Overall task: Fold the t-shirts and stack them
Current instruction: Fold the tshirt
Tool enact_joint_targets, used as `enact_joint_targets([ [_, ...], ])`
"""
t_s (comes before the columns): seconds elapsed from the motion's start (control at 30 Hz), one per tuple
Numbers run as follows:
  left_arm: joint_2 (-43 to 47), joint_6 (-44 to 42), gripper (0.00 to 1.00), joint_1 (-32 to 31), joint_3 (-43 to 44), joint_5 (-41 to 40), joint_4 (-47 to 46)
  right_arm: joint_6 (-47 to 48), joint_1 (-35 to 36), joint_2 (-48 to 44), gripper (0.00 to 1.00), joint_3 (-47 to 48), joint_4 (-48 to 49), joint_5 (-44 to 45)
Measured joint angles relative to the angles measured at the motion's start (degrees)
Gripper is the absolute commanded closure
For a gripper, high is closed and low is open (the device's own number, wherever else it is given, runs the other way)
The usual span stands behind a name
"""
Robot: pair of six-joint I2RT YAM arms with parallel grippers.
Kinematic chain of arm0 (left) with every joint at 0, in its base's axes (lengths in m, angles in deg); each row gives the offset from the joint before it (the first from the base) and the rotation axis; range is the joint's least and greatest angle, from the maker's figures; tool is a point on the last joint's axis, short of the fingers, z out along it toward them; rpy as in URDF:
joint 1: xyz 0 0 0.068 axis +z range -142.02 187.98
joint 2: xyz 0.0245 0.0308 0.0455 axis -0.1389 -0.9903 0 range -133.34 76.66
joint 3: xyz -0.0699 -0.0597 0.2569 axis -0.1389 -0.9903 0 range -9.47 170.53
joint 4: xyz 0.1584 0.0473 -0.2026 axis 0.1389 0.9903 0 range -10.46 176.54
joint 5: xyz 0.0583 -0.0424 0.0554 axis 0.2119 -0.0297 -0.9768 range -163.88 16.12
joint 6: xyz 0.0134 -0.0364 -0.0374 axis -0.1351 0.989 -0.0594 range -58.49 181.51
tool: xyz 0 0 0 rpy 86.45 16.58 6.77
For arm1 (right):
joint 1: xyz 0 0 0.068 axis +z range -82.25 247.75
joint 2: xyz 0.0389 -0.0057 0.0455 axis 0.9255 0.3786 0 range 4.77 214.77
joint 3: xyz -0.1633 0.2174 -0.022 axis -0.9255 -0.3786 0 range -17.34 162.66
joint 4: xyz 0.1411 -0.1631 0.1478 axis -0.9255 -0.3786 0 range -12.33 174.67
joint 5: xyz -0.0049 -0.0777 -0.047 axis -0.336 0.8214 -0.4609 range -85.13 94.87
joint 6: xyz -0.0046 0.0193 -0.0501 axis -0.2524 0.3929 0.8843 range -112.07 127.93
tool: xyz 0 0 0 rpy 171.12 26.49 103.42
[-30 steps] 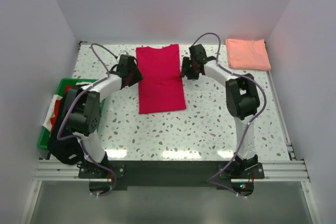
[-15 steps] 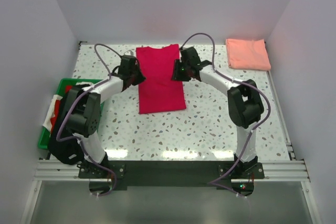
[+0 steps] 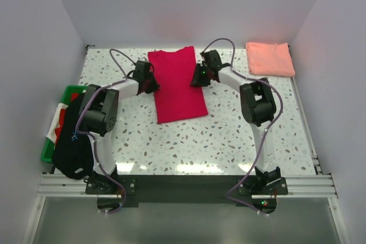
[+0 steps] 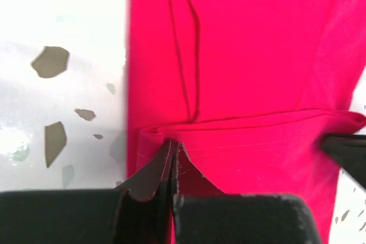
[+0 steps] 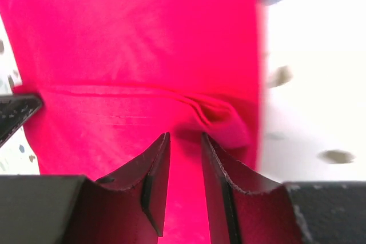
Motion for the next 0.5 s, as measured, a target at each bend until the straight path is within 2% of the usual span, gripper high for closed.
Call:
enact_joint_targets([
  [0.17, -0.33, 0.22, 1.00, 0.90, -0.02, 0.33, -0.42, -1.20, -3.48, 0.48, 0.67, -0.11, 1.29, -2.29],
  [0.5, -0.33, 0.20, 1.00, 1.53, -0.04, 1.05, -0.44, -5.70, -5.97, 0.59, 0.66, -2.19, 4.59, -9.40],
])
